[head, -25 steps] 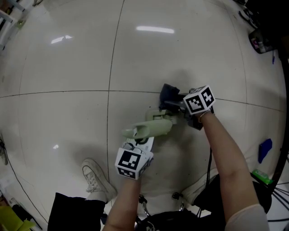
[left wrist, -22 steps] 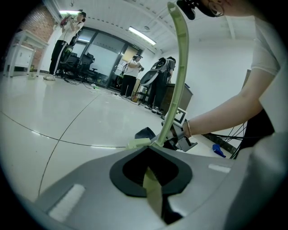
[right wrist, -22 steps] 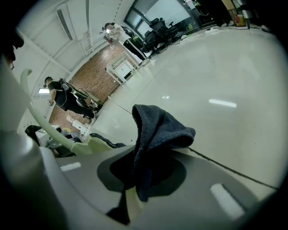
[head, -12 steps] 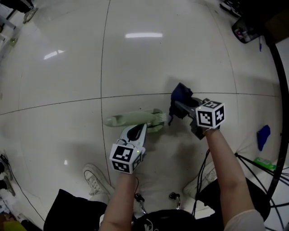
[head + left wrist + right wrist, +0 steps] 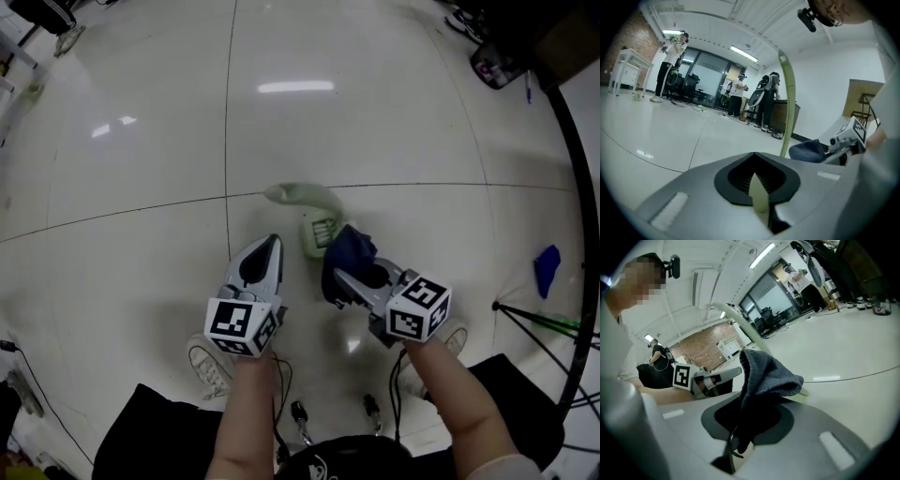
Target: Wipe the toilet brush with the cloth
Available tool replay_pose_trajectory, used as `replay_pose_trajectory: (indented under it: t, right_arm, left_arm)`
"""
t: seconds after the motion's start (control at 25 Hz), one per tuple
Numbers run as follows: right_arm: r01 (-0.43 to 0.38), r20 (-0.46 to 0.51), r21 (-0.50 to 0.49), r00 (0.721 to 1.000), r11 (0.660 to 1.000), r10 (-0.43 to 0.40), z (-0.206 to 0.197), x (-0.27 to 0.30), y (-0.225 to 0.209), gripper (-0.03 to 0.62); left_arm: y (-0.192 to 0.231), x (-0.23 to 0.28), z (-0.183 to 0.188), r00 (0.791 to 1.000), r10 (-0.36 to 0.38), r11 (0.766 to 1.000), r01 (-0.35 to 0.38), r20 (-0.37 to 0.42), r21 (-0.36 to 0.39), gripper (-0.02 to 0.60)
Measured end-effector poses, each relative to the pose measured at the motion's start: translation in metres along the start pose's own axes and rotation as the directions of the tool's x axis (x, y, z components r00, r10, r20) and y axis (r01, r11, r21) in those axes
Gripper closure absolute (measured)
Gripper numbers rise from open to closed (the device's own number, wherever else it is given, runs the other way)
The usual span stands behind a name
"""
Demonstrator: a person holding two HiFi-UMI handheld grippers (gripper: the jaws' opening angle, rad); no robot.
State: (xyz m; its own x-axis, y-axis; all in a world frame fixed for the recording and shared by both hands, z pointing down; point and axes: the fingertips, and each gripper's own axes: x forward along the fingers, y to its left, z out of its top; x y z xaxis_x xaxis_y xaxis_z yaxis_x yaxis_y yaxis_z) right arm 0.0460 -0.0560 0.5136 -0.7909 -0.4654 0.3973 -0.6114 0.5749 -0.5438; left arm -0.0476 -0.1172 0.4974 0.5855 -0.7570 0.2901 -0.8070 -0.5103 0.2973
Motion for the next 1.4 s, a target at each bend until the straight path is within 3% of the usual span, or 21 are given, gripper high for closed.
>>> replay_pose_trajectory:
  t: [0.12,0.2,0.28,0.36,0.56,0.68,0.84,0.92,1.0,1.16,1.24,1.32,1.4]
  right_arm:
    - [-0.028,-0.033,-0.030,0.999,0.999,0.027,-0.014,0.038,0.028,0.533]
    - [-0.006,-0.036,0.002,0.999,1.000,0.006,-0.021,0.065,0.032,0.533]
    - [0.044,-0.021,0.082,0.999,0.996,-0.042,-0.028,0.085,0.024,0.533]
    - [0.120,0.002,0.211,0.992,0.970,-0.123,-0.037,0.097,0.007,0.533]
    - [0.278,-0.011,0.452,0.952,0.848,-0.306,-0.067,0.100,-0.032,0.533]
    - [0.330,-0.042,0.568,0.926,0.754,-0.374,-0.093,0.093,-0.047,0.533]
    - [0.364,-0.113,0.696,0.907,0.619,-0.406,-0.127,0.085,-0.052,0.533]
    - [0.370,-0.149,0.715,0.910,0.593,-0.388,-0.135,0.089,-0.042,0.533]
    - [0.357,-0.150,0.684,0.922,0.636,-0.357,-0.124,0.101,-0.025,0.533]
    - [0.301,-0.025,0.533,0.940,0.791,-0.341,-0.059,0.127,0.001,0.533]
    - [0.291,0.039,0.443,0.939,0.848,-0.343,-0.027,0.135,0.006,0.533]
    - [0.299,0.076,0.377,0.933,0.876,-0.351,-0.004,0.140,0.005,0.533]
    - [0.314,0.087,0.364,0.926,0.877,-0.367,0.007,0.142,-0.002,0.533]
  left_arm:
    - [0.015,-0.023,0.004,0.999,0.021,1.000,-0.021,0.025,0.001,0.575]
    - [0.020,-0.039,0.000,0.999,0.029,1.000,-0.028,0.031,-0.007,0.575]
    - [0.022,-0.053,-0.013,0.999,0.028,0.999,-0.028,0.019,-0.019,0.575]
    - [0.022,-0.063,-0.027,1.000,0.019,0.999,-0.019,-0.001,-0.028,0.575]
    - [0.020,-0.074,-0.048,0.999,-0.012,0.999,0.011,-0.030,-0.042,0.575]
    - [0.021,-0.073,-0.048,0.999,-0.031,0.998,0.030,-0.028,-0.054,0.575]
    - [0.024,-0.069,-0.037,0.999,-0.043,0.997,0.043,-0.006,-0.058,0.575]
    - [0.026,-0.068,-0.033,0.999,-0.043,0.997,0.043,0.005,-0.066,0.575]
    - [0.029,-0.071,-0.023,0.999,-0.040,0.997,0.042,0.023,-0.062,0.575]
    - [0.042,-0.082,-0.001,0.996,-0.020,0.998,0.025,0.086,-0.056,0.575]
    - [0.047,-0.086,0.004,0.995,-0.008,0.998,0.014,0.101,-0.061,0.575]
    - [0.050,-0.087,0.003,0.995,-0.001,0.998,0.008,0.104,-0.068,0.575]
    - [0.051,-0.088,0.001,0.995,0.000,0.997,0.007,0.103,-0.074,0.575]
